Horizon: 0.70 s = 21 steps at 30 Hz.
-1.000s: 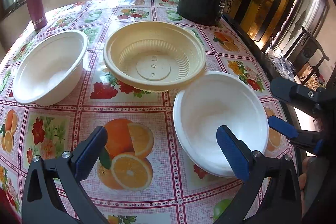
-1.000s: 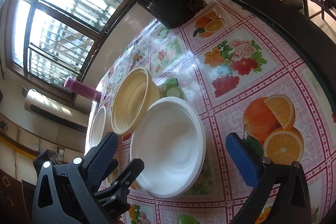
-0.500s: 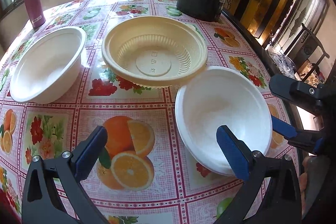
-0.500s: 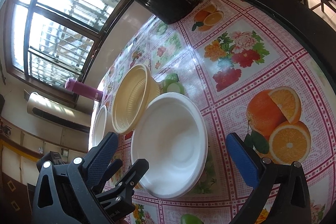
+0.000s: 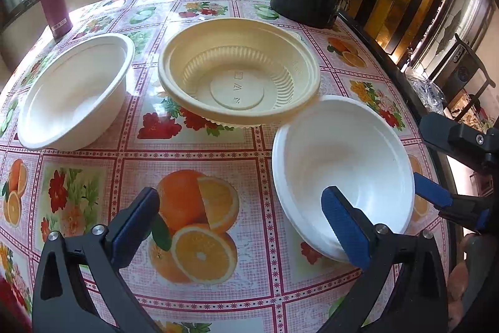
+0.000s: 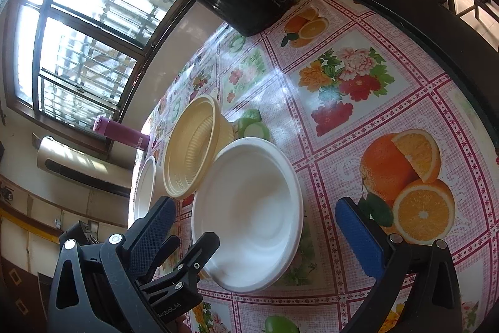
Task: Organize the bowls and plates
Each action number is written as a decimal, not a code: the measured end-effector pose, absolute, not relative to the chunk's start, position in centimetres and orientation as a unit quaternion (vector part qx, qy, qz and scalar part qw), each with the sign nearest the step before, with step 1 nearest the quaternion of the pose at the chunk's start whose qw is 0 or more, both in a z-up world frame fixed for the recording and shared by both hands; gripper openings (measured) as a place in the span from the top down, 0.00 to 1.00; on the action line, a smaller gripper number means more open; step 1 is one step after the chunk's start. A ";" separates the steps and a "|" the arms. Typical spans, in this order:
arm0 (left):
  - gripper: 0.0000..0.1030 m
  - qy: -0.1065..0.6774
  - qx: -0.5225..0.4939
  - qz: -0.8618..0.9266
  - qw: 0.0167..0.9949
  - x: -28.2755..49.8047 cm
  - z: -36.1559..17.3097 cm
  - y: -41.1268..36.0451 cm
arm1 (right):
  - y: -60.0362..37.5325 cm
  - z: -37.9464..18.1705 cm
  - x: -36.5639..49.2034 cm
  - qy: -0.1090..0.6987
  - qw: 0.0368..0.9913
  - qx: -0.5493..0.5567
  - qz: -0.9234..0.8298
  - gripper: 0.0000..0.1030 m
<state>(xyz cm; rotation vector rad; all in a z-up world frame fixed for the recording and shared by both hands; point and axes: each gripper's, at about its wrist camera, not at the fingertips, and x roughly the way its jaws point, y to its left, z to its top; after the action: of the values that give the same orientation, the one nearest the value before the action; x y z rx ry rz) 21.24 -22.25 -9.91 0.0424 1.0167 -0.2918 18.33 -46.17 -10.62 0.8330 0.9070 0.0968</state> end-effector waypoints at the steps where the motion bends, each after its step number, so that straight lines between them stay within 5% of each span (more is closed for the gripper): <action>1: 0.00 0.485 0.021 -0.138 0.863 21.2 -9.9 -22.3 | -46.2 -10.5 18.3 0.424 0.817 0.389 0.045 0.00; 21: 0.00 0.489 0.043 -0.125 0.862 20.1 -9.6 -23.2 | -46.6 -10.3 18.0 0.416 0.816 0.399 0.046 0.00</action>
<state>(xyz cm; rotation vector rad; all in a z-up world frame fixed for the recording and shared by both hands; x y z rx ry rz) 20.10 -23.25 -9.62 0.0896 1.0244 -0.2624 17.98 -46.64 -10.31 0.8510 0.8862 0.0989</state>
